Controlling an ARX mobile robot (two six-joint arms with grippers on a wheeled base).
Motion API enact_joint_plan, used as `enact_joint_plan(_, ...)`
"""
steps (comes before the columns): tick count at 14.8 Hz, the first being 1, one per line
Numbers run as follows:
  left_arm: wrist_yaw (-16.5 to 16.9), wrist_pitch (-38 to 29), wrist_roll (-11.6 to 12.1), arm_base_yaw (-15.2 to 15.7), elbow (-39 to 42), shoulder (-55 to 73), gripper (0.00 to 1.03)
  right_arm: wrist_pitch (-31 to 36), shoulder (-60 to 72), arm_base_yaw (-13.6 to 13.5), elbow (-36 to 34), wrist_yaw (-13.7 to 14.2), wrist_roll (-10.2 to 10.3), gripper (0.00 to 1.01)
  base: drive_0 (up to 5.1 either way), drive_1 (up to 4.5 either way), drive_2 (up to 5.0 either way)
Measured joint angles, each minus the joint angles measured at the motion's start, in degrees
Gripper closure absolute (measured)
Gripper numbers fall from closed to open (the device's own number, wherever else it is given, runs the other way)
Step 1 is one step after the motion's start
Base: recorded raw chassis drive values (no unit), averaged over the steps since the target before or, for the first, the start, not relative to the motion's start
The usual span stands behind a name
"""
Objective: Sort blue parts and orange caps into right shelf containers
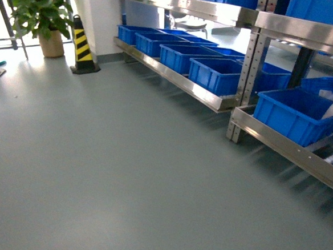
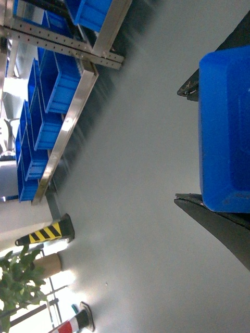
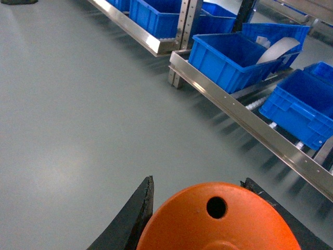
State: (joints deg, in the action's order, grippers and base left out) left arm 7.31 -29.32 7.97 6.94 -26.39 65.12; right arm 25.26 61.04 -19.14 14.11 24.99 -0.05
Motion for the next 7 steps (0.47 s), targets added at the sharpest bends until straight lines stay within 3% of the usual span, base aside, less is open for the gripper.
enact_joint_plan(7, 0.2, 0.2, 0.0, -0.2, 0.0, 0.0, 0.58, 0.1, 0.0, 0.0, 0.0, 0.1, 0.0, 0.59, -1.7, -1.66, -1.7)
